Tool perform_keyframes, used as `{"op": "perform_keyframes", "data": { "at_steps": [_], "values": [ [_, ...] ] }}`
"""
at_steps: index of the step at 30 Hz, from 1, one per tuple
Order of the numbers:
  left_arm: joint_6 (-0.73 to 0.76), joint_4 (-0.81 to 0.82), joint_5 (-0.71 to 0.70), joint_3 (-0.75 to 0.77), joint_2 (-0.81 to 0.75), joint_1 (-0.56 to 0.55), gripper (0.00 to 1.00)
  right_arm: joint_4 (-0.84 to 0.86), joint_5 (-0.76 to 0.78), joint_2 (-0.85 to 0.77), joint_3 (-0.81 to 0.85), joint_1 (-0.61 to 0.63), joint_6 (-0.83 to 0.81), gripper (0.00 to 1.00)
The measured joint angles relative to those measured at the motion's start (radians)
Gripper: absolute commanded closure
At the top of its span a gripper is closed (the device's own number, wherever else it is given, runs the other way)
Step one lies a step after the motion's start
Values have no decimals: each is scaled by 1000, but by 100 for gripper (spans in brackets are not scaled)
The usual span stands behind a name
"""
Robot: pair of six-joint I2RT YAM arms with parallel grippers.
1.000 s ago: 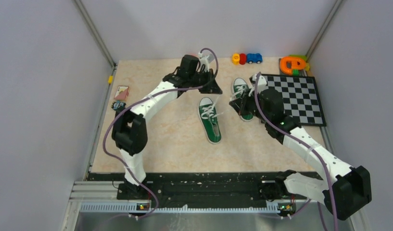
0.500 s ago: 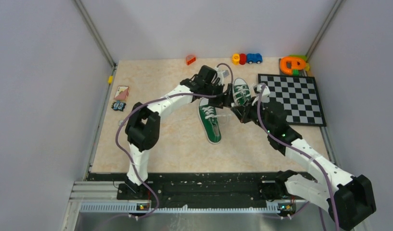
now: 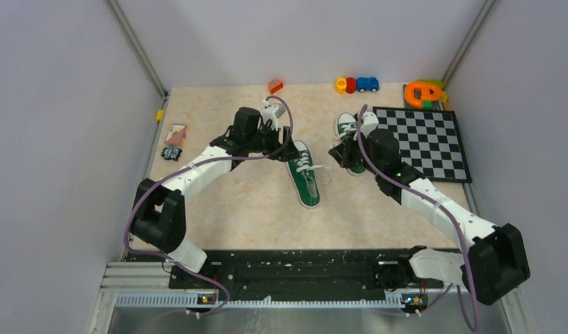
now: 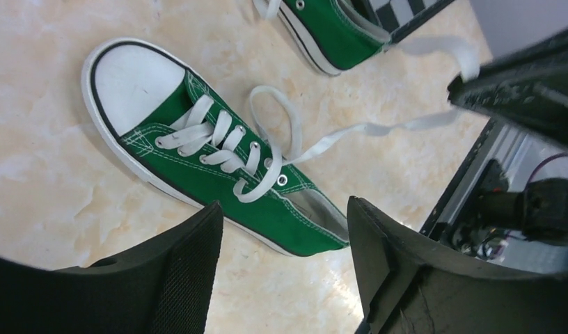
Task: Tie the shoes
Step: Cross the shoelace with the shoelace.
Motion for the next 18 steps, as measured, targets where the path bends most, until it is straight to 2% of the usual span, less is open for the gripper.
{"op": "perform_keyframes", "data": {
  "at_steps": [6, 11, 18],
  "values": [
    [213, 56, 13, -53, 25, -49, 37, -106, -15, 145, 164, -10, -4, 100],
    [355, 45, 1, 4, 95, -95, 51, -153, -55, 222, 225, -41, -4, 100],
    [475, -49, -26, 132, 215, -123, 51, -186, -106, 274, 244, -59, -5, 100]
  ]
}}
